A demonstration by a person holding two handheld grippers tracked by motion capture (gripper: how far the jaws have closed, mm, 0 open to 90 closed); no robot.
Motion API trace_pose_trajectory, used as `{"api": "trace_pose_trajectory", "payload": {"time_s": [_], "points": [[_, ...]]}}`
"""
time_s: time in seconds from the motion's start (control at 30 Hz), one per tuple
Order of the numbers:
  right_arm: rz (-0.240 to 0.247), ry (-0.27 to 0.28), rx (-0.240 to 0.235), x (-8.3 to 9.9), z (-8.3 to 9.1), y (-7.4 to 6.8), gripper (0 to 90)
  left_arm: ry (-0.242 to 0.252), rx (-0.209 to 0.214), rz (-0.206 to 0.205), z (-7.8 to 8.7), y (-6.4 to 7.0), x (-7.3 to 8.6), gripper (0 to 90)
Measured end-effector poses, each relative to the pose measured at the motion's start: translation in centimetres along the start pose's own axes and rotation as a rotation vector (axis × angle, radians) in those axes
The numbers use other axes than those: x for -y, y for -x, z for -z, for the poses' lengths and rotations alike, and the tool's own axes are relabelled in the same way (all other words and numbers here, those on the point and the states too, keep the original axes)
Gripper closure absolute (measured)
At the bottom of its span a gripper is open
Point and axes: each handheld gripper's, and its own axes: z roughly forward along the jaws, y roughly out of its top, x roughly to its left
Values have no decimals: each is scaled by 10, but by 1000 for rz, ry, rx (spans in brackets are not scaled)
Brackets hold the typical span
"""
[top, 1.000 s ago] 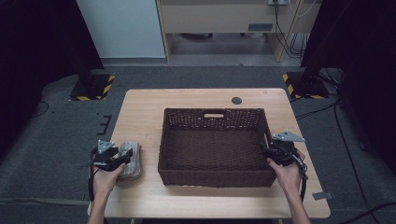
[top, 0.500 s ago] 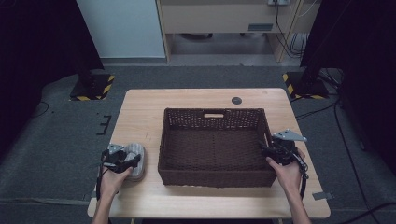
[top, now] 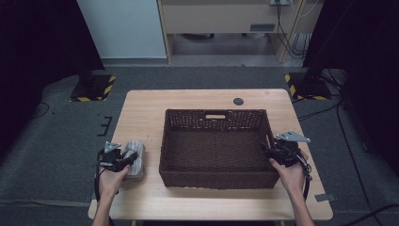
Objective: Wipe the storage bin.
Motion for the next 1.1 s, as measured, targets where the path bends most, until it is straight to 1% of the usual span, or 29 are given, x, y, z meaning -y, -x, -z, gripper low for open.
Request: {"api": "trace_pose_trajectory", "payload": {"time_s": [0.13, 0.2, 0.27, 0.33, 0.5, 0.6, 0.7, 0.73, 0.87, 0.93, 0.97, 1.07, 1.1], "points": [[2, -11, 4, 1, -2, 1, 539, 84, 29, -2, 10, 8, -11, 641], [-4, -11, 7, 2, -2, 1, 564, 109, 36, -14, 12, 12, -15, 640], [-6, -13, 14, 1, -3, 0, 584, 122, 49, -29, 13, 17, -21, 638], [0, -18, 20, 1, -3, 0, 606, 137, 58, -33, 14, 21, -25, 637], [6, -15, 41, 1, -4, 0, 663, 165, 79, -60, 10, 30, -37, 637], [3, -17, 43, 1, -3, 2, 695, 189, 102, -68, 9, 35, -46, 637], [-5, -19, 41, 2, -1, 3, 711, 215, 109, -67, 6, 38, -54, 637], [-3, -16, 44, 3, 0, 3, 712, 226, 113, -66, 5, 39, -57, 637], [2, -14, 37, 4, 1, 4, 697, 237, 118, -81, -6, 46, -68, 636], [5, -16, 32, 5, 2, 3, 679, 239, 115, -84, -16, 49, -72, 636], [17, -10, 36, 5, 1, 3, 672, 239, 113, -83, -19, 50, -73, 636], [24, -12, 38, 6, 0, 2, 662, 240, 120, -68, -34, 52, -75, 634], [27, -13, 38, 6, 0, 2, 660, 239, 121, -70, -40, 53, -75, 634]]}}
